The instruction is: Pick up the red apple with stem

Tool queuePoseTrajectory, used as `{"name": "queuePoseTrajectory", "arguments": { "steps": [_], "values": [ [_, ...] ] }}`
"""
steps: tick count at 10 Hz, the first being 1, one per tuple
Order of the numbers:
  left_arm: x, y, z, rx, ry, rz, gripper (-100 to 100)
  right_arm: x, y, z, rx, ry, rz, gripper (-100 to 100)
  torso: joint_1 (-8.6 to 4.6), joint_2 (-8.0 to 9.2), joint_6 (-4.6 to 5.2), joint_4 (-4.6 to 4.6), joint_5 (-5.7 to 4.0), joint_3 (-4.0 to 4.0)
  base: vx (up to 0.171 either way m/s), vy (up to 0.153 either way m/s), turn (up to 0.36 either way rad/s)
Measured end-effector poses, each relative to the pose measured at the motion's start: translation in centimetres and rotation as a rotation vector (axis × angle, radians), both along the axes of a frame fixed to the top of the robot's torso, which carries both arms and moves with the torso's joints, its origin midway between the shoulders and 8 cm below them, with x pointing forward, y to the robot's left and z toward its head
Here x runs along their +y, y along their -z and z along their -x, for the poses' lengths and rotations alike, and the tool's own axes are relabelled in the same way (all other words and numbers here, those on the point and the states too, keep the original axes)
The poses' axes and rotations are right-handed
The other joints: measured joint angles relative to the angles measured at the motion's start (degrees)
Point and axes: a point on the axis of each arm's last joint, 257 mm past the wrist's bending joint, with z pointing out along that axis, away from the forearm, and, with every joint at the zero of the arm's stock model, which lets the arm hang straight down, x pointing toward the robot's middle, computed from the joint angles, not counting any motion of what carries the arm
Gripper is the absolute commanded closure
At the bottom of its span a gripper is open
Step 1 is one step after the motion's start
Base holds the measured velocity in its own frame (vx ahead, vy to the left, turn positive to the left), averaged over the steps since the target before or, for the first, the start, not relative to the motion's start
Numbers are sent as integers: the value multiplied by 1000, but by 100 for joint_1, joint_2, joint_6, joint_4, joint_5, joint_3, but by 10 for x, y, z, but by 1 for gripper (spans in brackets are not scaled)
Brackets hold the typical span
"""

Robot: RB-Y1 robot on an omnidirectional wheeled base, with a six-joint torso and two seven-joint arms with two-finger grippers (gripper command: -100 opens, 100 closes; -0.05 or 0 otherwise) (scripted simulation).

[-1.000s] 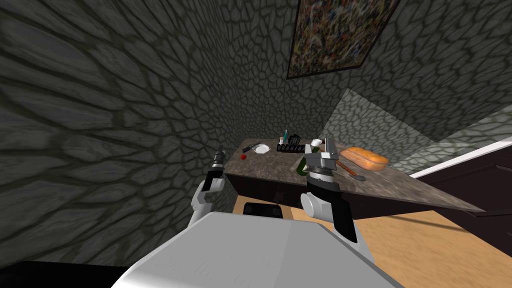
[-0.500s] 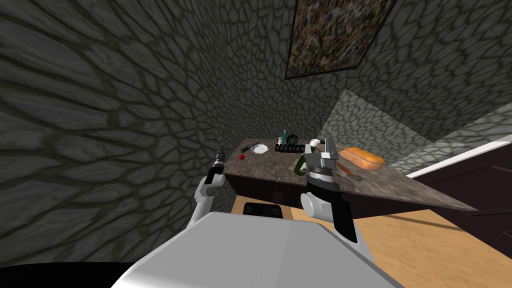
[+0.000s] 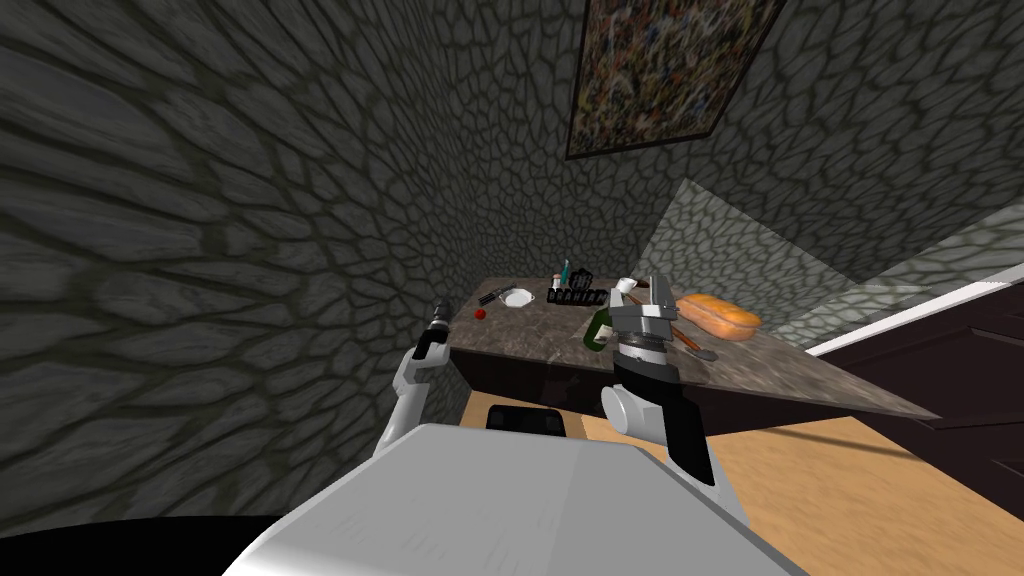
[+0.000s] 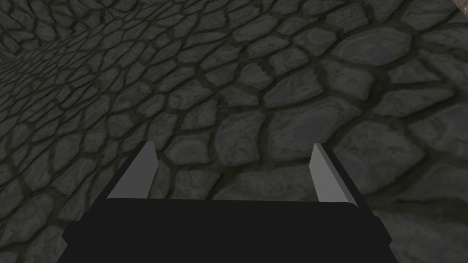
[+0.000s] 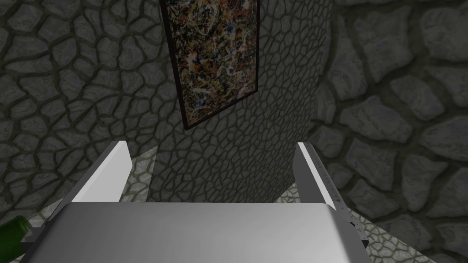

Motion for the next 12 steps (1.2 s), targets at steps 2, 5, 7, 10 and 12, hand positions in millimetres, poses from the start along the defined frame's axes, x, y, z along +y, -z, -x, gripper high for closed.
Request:
{"name": "queuePoseTrajectory", "arguments": {
  "steps": [2,5,7,10,12],
  "values": [
    [8,13,-13,48,-17,15,-100,0,0,0,0,0,0,0,1,1,0,0,0,1,-2,-45,-8],
    [22,31,-28,121,-44,42,-100,0,0,0,0,0,0,0,-2,0,1,0,0,0,-1,-44,-4],
    [29,42,-37,171,-61,62,-100,0,0,0,0,0,0,0,-3,2,1,1,-1,1,-4,-48,-5],
    [39,62,-48,252,-85,94,-100,0,0,0,0,0,0,0,-2,-1,0,0,0,-1,4,-55,-6],
    [48,74,-55,302,-101,115,-100,0,0,0,0,0,0,0,-2,1,-1,0,-1,1,1,-45,-4]
  ]
}}
